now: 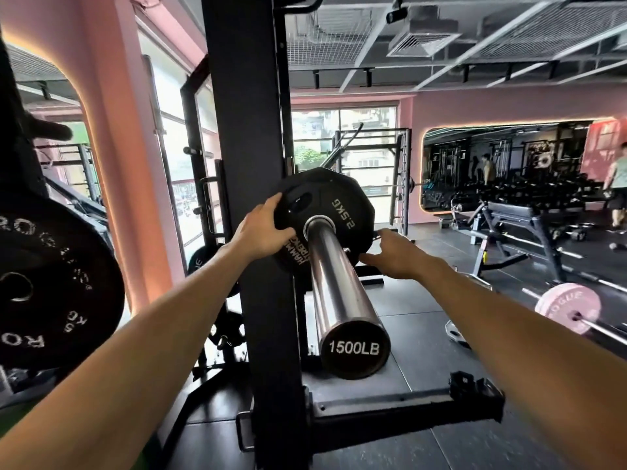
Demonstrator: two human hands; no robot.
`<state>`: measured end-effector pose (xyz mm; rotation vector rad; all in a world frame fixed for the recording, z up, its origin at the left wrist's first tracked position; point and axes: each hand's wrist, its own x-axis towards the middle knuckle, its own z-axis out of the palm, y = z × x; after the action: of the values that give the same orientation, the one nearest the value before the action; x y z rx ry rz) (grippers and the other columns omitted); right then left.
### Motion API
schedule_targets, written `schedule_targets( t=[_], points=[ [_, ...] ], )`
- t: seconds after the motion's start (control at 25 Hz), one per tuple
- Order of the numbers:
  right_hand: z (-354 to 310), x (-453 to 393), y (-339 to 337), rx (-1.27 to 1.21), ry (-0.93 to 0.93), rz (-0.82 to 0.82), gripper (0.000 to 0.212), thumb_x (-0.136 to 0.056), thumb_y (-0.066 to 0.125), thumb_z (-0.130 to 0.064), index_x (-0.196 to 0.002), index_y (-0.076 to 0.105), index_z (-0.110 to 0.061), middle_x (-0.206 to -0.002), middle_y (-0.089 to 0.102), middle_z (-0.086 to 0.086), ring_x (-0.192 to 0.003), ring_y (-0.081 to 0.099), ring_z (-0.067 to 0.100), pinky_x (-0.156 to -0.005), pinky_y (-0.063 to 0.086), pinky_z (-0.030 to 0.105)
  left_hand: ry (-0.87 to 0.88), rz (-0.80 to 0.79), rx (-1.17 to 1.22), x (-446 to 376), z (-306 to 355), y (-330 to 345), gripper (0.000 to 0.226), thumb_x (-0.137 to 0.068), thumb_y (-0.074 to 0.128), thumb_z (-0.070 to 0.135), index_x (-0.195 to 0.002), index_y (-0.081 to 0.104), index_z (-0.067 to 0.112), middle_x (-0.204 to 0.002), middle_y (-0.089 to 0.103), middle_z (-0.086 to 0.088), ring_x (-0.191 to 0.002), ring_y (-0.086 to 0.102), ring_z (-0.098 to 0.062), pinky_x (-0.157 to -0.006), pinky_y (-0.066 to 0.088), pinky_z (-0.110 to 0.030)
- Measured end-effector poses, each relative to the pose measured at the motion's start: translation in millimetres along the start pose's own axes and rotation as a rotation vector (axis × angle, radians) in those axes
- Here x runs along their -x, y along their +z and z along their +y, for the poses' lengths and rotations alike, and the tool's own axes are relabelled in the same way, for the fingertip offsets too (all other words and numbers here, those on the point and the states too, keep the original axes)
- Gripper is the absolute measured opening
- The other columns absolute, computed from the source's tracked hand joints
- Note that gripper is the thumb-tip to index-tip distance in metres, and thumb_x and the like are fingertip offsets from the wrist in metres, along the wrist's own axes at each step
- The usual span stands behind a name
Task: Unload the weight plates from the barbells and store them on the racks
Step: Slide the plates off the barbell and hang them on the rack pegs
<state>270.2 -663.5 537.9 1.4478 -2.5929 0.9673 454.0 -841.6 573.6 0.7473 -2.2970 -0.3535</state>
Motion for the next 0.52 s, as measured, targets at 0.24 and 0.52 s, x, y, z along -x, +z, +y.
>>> schedule_targets(
  t=[0.24, 0.52],
  points=[
    [-9, -15, 9, -0.065, -0.061, 0.049, 0.057, -0.081, 0.067, -0.029, -0.131, 0.041, -0.014, -0.122, 0.059, 0.011, -0.111, 0.056, 0.032, -0.091, 0.048, 0.042, -0.097, 0.109, 0.041, 1, 2, 12, 0.067, -0.078, 0.068, 0.037, -0.137, 0.039, 0.022, -0.108, 0.061, -0.005, -0.102, 0.059, -0.026, -0.081, 0.045, -0.031],
    [-20, -40, 15, -0.016, -0.038, 0.205, 0.059, -0.085, 0.060, -0.018, -0.135, 0.031, -0.007, -0.127, 0.050, 0.018, -0.111, 0.056, 0.038, -0.088, 0.049, 0.043, -0.143, 0.161, -0.013, -20, 9, 13, 0.047, -0.086, 0.064, 0.029, -0.122, 0.040, 0.011, -0.106, 0.061, -0.013, -0.092, 0.060, -0.033, -0.069, 0.043, -0.037]
  ],
)
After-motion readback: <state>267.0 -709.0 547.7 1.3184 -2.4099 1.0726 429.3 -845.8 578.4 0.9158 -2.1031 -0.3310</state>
